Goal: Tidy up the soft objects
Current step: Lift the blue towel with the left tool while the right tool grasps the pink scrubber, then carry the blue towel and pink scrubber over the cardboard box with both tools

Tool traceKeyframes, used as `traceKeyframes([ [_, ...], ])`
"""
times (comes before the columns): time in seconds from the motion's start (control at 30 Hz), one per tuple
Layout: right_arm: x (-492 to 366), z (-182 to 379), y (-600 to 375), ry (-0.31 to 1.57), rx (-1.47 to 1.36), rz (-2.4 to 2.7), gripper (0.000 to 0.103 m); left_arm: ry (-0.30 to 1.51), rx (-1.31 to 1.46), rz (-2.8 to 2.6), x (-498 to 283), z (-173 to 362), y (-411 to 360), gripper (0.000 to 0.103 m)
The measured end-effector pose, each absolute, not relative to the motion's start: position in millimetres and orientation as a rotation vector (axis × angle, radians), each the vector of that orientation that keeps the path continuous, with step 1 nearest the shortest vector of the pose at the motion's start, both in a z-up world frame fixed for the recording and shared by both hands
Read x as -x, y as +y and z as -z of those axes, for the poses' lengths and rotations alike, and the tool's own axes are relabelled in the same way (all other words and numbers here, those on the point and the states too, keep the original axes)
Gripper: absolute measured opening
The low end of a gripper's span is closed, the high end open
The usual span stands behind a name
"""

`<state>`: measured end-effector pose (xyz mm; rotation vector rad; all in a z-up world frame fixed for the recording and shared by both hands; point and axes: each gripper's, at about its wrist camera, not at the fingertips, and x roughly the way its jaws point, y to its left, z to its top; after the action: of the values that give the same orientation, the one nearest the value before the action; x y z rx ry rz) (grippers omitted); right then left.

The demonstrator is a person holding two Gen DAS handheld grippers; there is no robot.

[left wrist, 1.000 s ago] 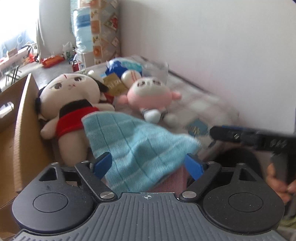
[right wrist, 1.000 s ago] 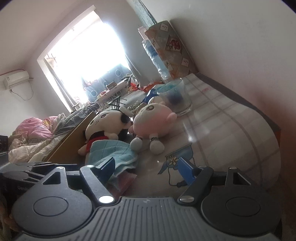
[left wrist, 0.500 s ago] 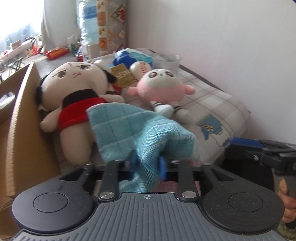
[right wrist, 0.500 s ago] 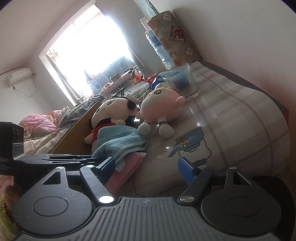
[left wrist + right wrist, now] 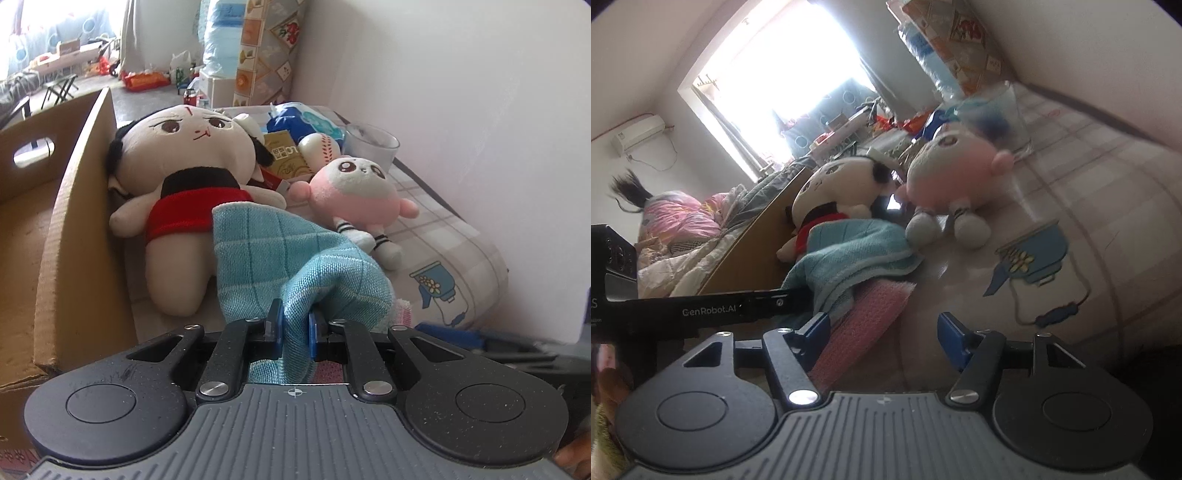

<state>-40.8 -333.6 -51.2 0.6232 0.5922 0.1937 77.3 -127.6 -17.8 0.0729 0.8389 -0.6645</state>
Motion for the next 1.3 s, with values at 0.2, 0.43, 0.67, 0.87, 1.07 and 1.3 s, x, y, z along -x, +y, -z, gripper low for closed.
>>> traceKeyframes([
  [0.2,31.2,59.4,-324.8,0.621,-0.68,-0.252,0.054,0.87,-0.024,0.676,-84.2,19.7,-123.3,0.011],
  [0.43,27.6,56.7,-314.7,0.609,-0.663,-0.251,0.042,0.843,-0.033,0.671,-80.7,15.8,-122.5,0.011],
  [0.67,54.8,39.9,-338.8,0.571,-0.605,-0.141,0.039,0.817,-0.061,0.678,-75.3,9.6,-123.8,0.011],
  [0.87,55.1,45.4,-343.3,0.562,-0.601,-0.101,0.039,0.865,-0.166,0.653,-77.2,27.4,-145.6,0.015],
  [1.07,60.4,38.3,-337.4,0.544,-0.564,-0.089,0.037,0.828,-0.164,0.623,-70.4,22.1,-144.2,0.011],
  [1.3,89.7,11.4,-330.8,0.479,-0.504,-0.049,0.033,0.67,-0.155,0.598,-36.6,-13.9,-126.4,0.01],
])
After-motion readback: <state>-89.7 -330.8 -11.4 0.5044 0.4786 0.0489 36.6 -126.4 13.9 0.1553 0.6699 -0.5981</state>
